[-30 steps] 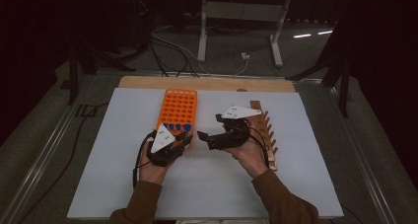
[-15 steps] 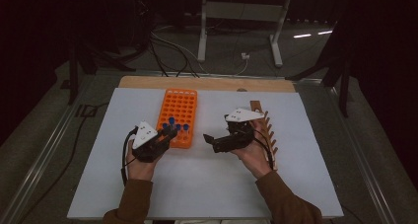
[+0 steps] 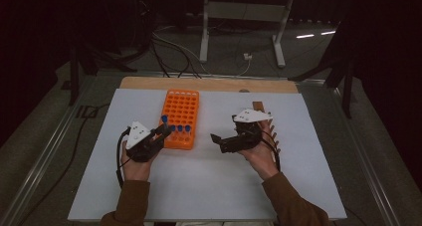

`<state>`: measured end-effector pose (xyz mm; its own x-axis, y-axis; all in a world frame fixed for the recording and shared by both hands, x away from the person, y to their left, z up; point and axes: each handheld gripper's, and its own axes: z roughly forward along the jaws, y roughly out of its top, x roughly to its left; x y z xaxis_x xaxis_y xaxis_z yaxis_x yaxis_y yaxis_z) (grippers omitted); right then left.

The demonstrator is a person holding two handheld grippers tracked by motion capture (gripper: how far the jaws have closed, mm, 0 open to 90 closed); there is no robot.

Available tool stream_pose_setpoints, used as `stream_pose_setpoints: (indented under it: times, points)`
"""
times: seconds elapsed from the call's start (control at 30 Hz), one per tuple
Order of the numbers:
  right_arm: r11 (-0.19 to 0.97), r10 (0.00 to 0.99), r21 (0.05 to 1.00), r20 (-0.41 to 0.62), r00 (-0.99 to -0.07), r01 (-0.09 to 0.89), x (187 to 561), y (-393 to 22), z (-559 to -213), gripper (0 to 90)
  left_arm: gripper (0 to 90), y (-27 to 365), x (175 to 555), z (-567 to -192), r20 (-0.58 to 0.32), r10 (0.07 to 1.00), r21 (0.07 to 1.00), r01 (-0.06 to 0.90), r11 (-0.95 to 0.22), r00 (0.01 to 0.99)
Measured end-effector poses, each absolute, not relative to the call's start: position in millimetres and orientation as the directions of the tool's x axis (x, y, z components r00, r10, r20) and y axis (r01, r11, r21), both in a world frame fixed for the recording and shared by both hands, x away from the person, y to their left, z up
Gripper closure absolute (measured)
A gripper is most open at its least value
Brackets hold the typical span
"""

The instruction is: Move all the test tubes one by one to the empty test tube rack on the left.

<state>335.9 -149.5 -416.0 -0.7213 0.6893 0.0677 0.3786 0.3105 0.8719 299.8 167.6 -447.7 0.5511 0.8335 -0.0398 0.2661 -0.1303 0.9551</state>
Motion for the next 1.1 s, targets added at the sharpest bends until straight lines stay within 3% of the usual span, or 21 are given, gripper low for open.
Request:
stream_pose_setpoints:
  times: [0.6, 1.1]
  points:
    - [0.297, 0.717, 0.868, 0.073, -0.693, 0.399, 337.0, -169.2, -420.1, 0.1, 78.1, 176.8, 305.7, -452.4, -0.038, 0.901, 0.958, 0.273, -0.091, 0.432]
    - [0.286, 0.729, 0.871, 0.073, -0.681, 0.399, 336.6, -182.1, -419.0, 0.1, 78.1, 179.4, 315.1, -465.7, -0.031, 0.917, 0.950, 0.297, -0.096, 0.397]
